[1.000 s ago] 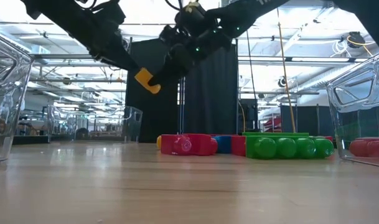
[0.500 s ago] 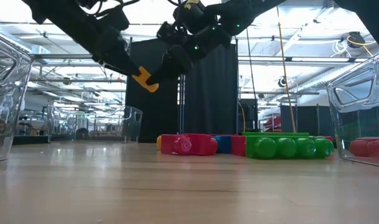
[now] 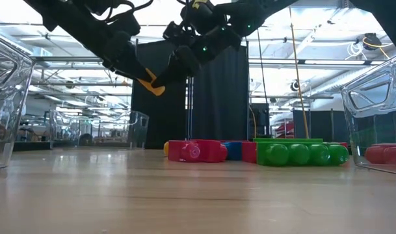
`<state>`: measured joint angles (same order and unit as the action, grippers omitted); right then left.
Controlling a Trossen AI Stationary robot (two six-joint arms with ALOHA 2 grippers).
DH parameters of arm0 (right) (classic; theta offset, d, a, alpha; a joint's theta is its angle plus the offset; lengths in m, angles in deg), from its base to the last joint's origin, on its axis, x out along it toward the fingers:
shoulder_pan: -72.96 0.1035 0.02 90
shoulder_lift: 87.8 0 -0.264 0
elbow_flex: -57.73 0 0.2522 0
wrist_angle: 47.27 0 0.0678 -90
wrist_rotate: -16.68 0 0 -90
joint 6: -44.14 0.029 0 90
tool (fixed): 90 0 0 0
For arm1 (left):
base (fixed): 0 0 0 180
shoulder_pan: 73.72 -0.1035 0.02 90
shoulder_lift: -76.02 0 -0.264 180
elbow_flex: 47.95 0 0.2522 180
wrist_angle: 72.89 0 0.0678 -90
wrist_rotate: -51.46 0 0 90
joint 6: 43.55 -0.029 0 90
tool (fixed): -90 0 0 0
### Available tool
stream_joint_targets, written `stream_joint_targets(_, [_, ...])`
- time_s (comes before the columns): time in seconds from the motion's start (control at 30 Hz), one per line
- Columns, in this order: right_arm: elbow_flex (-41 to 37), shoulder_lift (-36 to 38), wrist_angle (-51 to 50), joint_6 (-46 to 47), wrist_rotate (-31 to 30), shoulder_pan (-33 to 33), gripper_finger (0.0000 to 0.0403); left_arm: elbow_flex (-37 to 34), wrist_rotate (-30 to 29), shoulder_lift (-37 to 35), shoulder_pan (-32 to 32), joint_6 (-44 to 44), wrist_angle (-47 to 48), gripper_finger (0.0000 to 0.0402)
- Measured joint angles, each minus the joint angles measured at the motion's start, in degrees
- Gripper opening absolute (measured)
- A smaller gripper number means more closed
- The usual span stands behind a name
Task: Sort blocks by size
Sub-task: Put the one-stud yellow game piece into the top transparent bin
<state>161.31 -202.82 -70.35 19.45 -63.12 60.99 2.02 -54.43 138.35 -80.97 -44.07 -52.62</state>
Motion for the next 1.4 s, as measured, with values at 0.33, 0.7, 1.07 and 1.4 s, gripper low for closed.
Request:
stream_joint_targets(0.33, [0.0,0.0,-0.7,5.9,-2.6,-0.4,0.0174,0.0,2.0,0.0,-2.0,0.2,-0.1,0.0124])
stream_joint_targets(0.7, [0.0,0.1,-7.0,14.8,-3.2,-3.5,0.024,0.8,-4.2,-2.7,-8.7,7.7,4.2,0.0125])
stream_joint_targets(1.07, [0.0,0.1,-10.3,23.5,-7.6,-3.6,0.0237,3.1,-8.6,-3.1,-22.0,10.8,16.4,0.0124])
stream_joint_targets(1.4, [0.0,0.1,-8.9,24.6,-13.9,-1.4,0.0236,2.8,3.5,-3.1,-30.8,7.7,16.8,0.0136])
